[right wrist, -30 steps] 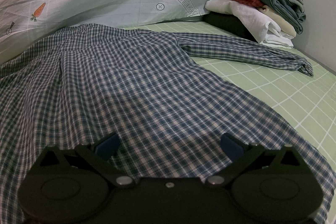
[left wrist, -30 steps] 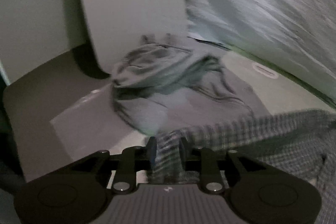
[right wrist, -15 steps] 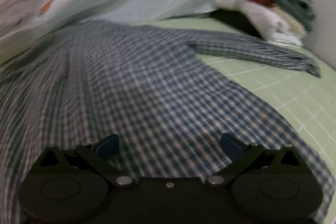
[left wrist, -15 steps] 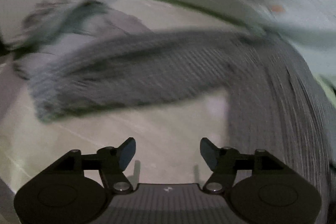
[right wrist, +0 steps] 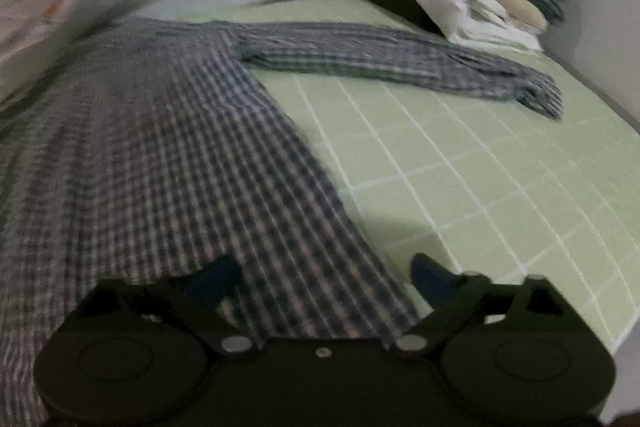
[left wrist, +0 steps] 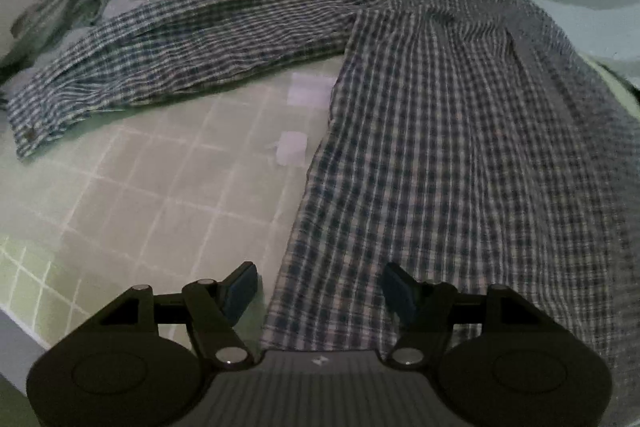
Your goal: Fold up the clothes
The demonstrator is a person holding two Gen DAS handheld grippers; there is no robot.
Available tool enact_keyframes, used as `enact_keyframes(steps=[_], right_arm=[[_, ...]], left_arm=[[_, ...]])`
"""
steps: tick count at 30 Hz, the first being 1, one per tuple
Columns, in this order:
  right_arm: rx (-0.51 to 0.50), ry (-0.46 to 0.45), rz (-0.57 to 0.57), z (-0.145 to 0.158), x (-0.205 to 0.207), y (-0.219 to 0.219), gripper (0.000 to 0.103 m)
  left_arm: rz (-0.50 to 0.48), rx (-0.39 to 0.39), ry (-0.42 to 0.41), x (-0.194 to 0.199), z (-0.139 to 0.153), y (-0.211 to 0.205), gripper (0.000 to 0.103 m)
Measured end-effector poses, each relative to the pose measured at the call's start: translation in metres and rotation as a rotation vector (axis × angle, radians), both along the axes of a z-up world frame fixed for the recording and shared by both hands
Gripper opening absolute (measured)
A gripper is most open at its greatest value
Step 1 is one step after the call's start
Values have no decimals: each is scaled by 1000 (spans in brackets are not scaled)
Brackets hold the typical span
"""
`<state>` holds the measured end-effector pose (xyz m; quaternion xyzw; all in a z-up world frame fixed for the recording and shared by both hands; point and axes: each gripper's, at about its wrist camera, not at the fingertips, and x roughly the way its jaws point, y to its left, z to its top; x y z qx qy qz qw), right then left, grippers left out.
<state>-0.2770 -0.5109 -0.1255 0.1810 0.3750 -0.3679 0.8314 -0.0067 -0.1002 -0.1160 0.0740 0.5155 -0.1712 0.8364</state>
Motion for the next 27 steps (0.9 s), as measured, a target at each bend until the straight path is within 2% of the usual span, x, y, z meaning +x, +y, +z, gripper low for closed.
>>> enact_keyframes(steps=[1, 2, 3, 4, 6, 8, 12, 14, 15, 16, 17, 18, 20, 22, 27], right_arm=[[-12, 0, 38, 1, 1, 1, 60], [-14, -6, 72, 3, 2, 1, 44], [-16, 12, 91, 6, 5, 1, 11], [-18, 28, 110, 8, 7, 1, 2], [-1, 12, 113, 12, 1, 0, 2], [27, -4, 70, 13, -11, -5, 1], [32, 24, 38, 8, -25, -2, 2], [36, 39, 28, 10, -25, 0, 5], [18, 53, 13, 12, -22, 2, 19], [0, 67, -2, 14, -19, 4, 46], [-18, 81, -16, 17, -16, 7, 59], [-46, 79, -13, 19, -12, 9, 76], [-102, 54, 17, 26, -3, 18, 82], [-121, 24, 52, 28, 9, 26, 103], [-106, 5, 137, 23, 51, 50, 103]], left_arm=[[8, 6, -1, -2, 0, -3, 70], [17, 6, 0, -4, 1, -5, 70], [23, 6, 1, -6, 2, -8, 70], [25, 9, 0, -8, 2, -11, 70], [26, 27, -5, -12, 2, -16, 70], [31, 29, -4, -15, 2, -19, 70], [42, 22, -3, -16, 1, -19, 70], [47, 17, -6, -15, 2, -17, 70], [55, 10, -5, -13, 3, -16, 70], [66, 2, -5, -12, 5, -13, 70], [79, -6, -6, -10, 7, -10, 70], [90, -14, -6, -8, 10, -7, 70], [98, -23, -21, -6, 16, 0, 70], [111, -18, -47, -5, 22, 9, 71], [230, -52, -59, 15, 31, 47, 74]])
